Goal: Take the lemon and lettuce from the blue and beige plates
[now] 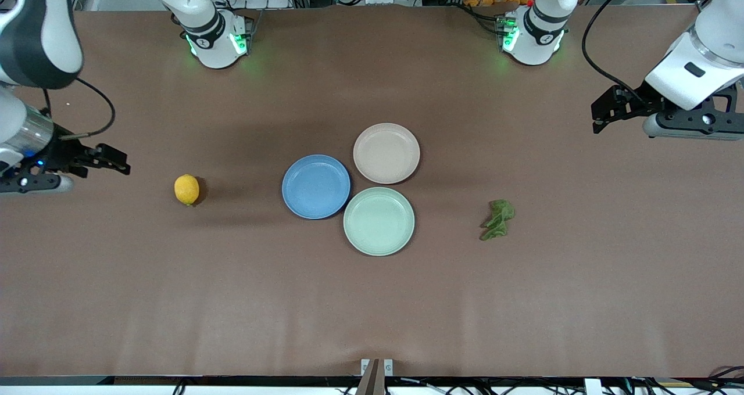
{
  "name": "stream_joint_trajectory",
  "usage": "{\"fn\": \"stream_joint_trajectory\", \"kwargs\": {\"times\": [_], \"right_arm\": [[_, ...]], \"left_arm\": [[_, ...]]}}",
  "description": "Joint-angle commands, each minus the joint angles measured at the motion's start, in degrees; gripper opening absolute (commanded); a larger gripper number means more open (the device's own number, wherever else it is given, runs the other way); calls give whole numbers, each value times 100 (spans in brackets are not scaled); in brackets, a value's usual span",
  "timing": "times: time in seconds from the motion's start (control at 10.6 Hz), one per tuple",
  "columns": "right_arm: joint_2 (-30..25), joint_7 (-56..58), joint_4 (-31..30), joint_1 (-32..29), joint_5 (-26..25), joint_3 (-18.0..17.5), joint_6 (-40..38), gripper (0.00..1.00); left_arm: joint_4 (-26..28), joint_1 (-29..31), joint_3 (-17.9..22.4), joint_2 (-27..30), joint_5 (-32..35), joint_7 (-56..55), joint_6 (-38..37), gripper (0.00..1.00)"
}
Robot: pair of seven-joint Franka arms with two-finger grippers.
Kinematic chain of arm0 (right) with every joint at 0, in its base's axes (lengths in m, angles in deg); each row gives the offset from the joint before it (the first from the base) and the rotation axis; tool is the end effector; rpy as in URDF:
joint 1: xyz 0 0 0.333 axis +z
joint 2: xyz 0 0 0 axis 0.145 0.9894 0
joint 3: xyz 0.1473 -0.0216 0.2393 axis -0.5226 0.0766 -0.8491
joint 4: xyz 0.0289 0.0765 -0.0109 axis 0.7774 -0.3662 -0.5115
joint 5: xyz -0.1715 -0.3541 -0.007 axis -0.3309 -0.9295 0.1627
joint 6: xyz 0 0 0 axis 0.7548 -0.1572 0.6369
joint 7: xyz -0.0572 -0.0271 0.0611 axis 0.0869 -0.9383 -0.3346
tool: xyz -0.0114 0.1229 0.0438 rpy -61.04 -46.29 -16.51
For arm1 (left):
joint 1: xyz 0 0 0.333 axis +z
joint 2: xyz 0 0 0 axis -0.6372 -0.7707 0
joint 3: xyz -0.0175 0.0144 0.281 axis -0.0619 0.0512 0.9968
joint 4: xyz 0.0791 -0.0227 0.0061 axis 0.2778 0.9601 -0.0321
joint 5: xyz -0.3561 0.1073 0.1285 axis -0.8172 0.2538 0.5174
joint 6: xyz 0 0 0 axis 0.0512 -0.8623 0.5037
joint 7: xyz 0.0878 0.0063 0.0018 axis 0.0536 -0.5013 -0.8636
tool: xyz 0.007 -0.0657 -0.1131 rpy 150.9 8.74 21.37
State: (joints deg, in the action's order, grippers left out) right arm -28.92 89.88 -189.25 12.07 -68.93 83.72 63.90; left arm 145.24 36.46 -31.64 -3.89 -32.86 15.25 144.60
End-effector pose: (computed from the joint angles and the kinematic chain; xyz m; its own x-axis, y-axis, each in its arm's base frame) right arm 0.5711 -0.0385 0.4608 0.9983 0.0435 -0.0383 0.0420 -0.9983 -0.0401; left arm 0.5476 -0.1071 0.5725 0.9919 -0.1161 0.0508 -0.1154 -0.9932 -0.0161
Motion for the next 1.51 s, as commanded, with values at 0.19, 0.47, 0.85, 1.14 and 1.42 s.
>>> {"fn": "stream_joint_trajectory", "kwargs": {"times": [0.19,0.47,0.85,1.14,1.42], "right_arm": [[64,-24,1035,-48,-171,-17,-767,100],[81,11,1413,13,-215,115,-864,100],[81,-349,1862,356,-223,580,-1312,100],[64,-533,1942,322,-206,450,-1312,100],[46,-631,1960,-20,-556,-278,-1312,100]], "left_arm": [[-109,22,-31,-2,-141,76,-145,100],[-109,31,-31,-2,-167,76,-145,100],[-109,31,-31,-2,-167,85,-145,100],[-109,31,-22,-2,-176,94,-145,100],[-109,31,-22,-2,-176,94,-145,100]]}}
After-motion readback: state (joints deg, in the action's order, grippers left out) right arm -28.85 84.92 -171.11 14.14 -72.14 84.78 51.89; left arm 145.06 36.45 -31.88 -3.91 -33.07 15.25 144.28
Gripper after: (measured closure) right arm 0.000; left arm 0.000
